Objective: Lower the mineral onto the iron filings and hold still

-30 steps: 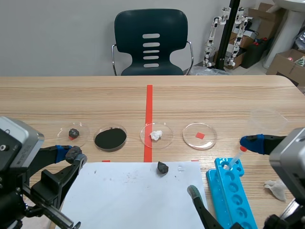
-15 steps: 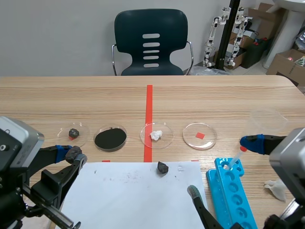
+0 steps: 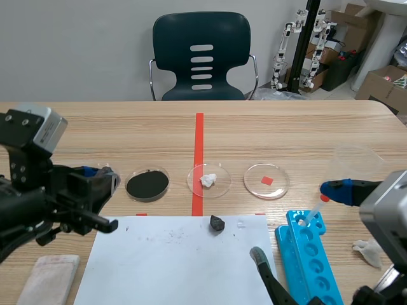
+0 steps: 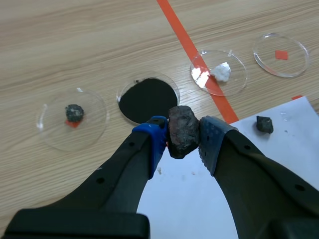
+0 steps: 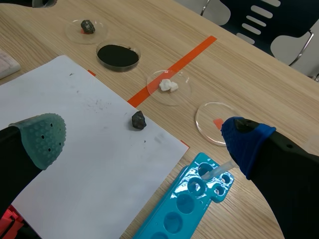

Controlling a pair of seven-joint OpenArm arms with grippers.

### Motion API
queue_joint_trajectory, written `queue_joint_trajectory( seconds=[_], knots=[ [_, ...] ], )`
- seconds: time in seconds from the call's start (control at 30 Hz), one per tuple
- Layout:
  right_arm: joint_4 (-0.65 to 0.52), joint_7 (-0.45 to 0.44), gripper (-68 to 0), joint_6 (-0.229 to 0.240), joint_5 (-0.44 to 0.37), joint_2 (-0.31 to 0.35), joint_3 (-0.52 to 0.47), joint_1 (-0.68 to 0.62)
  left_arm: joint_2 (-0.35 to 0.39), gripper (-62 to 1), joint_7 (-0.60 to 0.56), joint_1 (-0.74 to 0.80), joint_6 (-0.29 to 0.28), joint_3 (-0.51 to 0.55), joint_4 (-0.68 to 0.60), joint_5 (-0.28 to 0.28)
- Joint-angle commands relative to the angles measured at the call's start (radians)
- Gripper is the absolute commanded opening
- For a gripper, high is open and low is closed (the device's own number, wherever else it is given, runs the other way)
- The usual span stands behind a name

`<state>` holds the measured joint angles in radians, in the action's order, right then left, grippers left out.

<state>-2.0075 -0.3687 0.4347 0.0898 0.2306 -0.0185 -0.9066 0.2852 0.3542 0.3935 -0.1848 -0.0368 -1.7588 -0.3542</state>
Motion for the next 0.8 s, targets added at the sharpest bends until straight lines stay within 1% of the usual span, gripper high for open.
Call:
queue_joint_trajectory(
  seconds=[0.0, 0.07, 0.17, 0.3, 0.37, 0.53, 0.77],
  knots=[
    [-0.010, -0.018, 0.4, 0.000, -0.011, 0.010, -0.004, 0.007, -0.005, -50.5, 0.039, -0.052, -0.002, -0.002, -0.021, -0.039],
    [-0.010, -0.018, 0.4, 0.000, -0.011, 0.010, -0.004, 0.007, -0.005, -50.5, 0.115, -0.110, -0.001, -0.002, -0.020, -0.081],
    [-0.010, -0.018, 0.4, 0.000, -0.011, 0.010, -0.004, 0.007, -0.005, -50.5, 0.220, -0.198, 0.021, -0.003, -0.006, -0.139],
    [-0.010, -0.018, 0.4, 0.000, -0.011, 0.010, -0.004, 0.007, -0.005, -50.5, 0.367, -0.319, 0.098, -0.031, 0.048, -0.181],
    [-0.010, -0.018, 0.4, 0.000, -0.011, 0.010, -0.004, 0.007, -0.008, -50.5, 0.387, -0.373, 0.131, -0.050, 0.099, -0.213],
    [-0.010, -0.018, 0.4, 0.000, -0.011, 0.010, -0.004, 0.007, -0.034, -50.5, 0.458, -0.517, 0.176, -0.103, 0.282, -0.249],
    [-0.010, -0.018, 0.4, 0.000, -0.011, 0.010, -0.004, 0.007, -0.080, -50.5, 0.578, -0.692, 0.246, -0.154, 0.539, -0.256]
  ],
)
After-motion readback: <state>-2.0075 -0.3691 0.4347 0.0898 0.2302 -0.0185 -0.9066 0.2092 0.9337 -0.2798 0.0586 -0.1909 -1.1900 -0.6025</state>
